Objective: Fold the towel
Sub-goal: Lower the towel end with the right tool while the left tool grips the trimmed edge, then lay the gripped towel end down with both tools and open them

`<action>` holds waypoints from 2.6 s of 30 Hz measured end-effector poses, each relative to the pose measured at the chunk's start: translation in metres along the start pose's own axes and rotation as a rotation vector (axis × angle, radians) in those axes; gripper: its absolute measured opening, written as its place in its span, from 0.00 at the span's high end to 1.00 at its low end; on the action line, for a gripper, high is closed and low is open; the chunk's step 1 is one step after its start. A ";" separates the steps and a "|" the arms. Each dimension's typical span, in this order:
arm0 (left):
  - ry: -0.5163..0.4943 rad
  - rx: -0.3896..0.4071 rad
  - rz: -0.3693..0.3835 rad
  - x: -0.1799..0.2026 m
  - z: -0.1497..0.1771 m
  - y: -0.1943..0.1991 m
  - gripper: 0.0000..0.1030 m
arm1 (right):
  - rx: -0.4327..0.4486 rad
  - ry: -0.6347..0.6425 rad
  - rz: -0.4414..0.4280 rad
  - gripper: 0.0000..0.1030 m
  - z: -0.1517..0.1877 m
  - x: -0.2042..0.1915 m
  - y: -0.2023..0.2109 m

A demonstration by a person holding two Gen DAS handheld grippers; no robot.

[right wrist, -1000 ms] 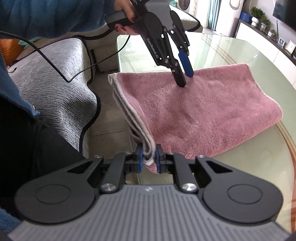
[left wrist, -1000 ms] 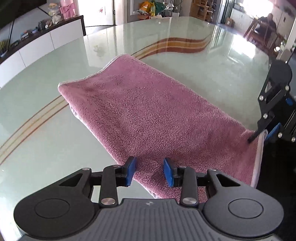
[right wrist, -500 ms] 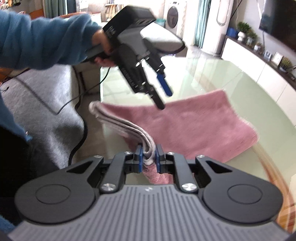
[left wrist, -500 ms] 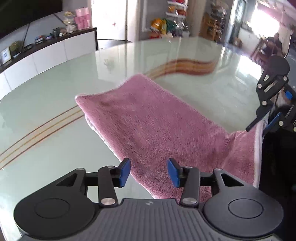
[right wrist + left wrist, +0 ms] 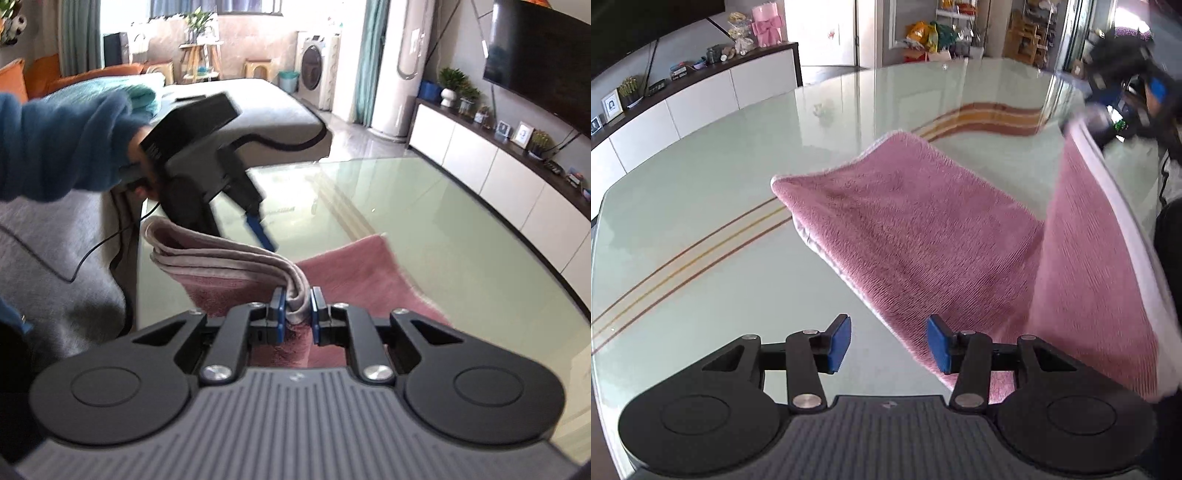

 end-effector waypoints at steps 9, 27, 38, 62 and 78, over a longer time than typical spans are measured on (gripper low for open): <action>0.074 -0.009 0.063 -0.019 0.003 -0.001 0.48 | -0.031 -0.078 0.082 0.88 0.004 0.071 -0.041; 0.022 0.256 0.126 0.003 -0.055 0.041 0.32 | -0.119 -0.186 0.138 0.88 0.053 0.115 -0.073; -0.190 0.129 0.098 0.023 -0.060 0.003 0.32 | -0.120 -0.219 0.136 0.85 0.055 0.119 -0.070; -0.222 0.134 -0.029 -0.011 -0.081 -0.010 0.84 | -0.080 -0.192 0.149 0.86 0.053 0.116 -0.061; 0.137 0.248 -0.170 -0.089 -0.071 -0.015 0.84 | -0.022 -0.222 0.171 0.88 0.053 0.126 -0.058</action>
Point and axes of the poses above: each gripper's, at about its wrist camera, not at the fingertips, and y roughly against the way its jaws point, x to its right, z to its underside, the point moved 4 cm from there along -y, roughly the way its jaws point, and after that the axes turned 11 degrees about x, right-handed, at the moved point
